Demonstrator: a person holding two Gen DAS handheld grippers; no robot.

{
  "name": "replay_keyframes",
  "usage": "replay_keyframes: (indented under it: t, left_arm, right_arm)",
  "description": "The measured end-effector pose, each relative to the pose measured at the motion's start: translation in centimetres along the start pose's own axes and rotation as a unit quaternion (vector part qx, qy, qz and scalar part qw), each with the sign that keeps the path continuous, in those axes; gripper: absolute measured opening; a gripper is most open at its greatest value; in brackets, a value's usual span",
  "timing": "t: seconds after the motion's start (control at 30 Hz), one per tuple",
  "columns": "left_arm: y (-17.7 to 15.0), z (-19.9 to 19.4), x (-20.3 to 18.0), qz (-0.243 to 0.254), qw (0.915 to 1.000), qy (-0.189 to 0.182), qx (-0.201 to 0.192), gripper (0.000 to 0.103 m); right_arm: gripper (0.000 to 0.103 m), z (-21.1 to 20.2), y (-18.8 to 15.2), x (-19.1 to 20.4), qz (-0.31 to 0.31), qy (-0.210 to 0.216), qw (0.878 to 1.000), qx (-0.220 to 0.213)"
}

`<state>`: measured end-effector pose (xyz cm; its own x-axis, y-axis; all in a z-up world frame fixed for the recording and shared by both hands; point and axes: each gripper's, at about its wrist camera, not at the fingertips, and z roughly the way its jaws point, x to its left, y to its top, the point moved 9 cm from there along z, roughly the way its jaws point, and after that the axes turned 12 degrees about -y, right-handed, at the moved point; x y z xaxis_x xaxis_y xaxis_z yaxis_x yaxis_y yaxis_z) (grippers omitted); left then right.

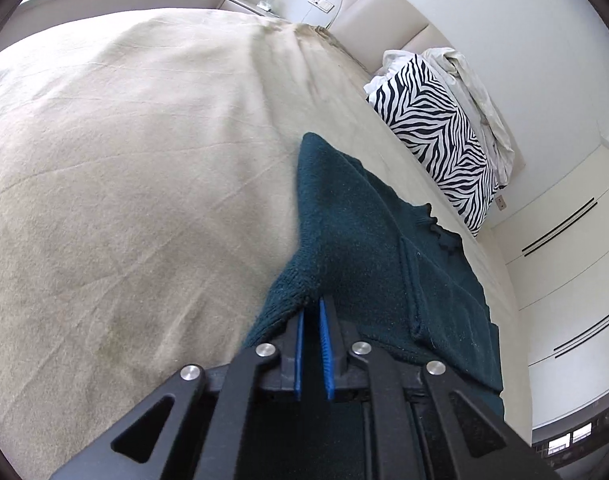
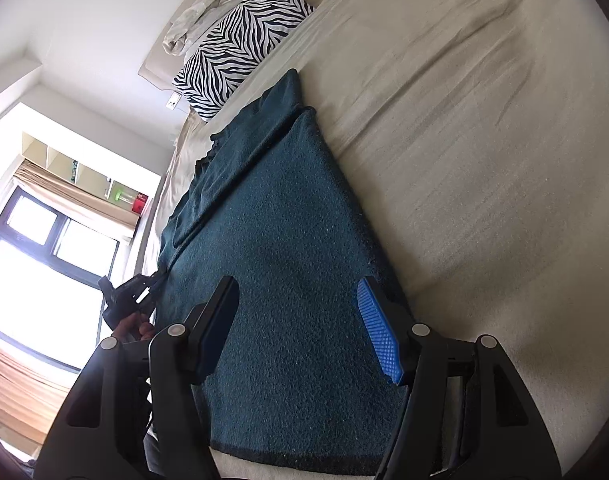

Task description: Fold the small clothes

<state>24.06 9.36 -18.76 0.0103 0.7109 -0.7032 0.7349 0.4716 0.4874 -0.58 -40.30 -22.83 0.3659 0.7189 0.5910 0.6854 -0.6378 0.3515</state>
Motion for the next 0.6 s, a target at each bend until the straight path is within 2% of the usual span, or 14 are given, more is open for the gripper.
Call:
replay_keyframes:
  t: [0.13,0.2,0.27,0.33,0.37,0.4,0.47,0.53,0.6]
  left_arm:
    - [0.1,0.1,-0.6,0.037,0.9986,0.034,-0.013,0.013]
    - [-0.1,-0.1,-0.5,0.032,0.9989,0.031,-0.018,0.014]
    - [-0.7,-0.1,-0.7,0.021,0.9997,0.014,0.005,0.017]
    - [-1.5,-1.1,-1.6,0.033,0.9988,0.017,0.032,0.025]
    - [-2.2,-2.2,-2.3,0.049,0.9977,0.020,0.042,0.042]
    - [-3.0,-3.6,-3.0,0.065,0.9965,0.021,0.047,0.064]
    - [-4.8,-6.9,-4.3,0.102,0.9933,0.029,0.046,0.083]
    - [-7.1,-9.9,-4.9,0.134,0.9885,0.032,0.061,0.084]
    - [-9.6,-12.7,-4.4,0.141,0.9864,0.032,0.078,0.084]
  right_arm:
    - [0.061,-0.1,0.0,-0.2,-0.005,-0.006,1.000,-0.001]
    - [0.061,-0.1,0.0,-0.6,-0.001,-0.010,1.000,-0.001]
    - [0.061,-0.4,-0.1,-0.9,0.001,-0.013,1.000,-0.004]
    - [0.061,-0.9,-0.2,-1.0,-0.005,-0.022,1.000,-0.008]
    - [0.061,-1.1,-0.2,-1.1,-0.012,-0.030,0.999,-0.010]
    - [0.061,-1.4,-0.2,-1.2,-0.021,-0.037,0.999,-0.011]
    - [0.063,-2.1,-0.3,-1.3,-0.041,-0.051,0.998,-0.016]
    - [0.063,-2.7,-0.3,-1.8,-0.054,-0.065,0.996,-0.016]
    - [0.063,-3.2,-0.4,-2.4,-0.061,-0.072,0.995,-0.011]
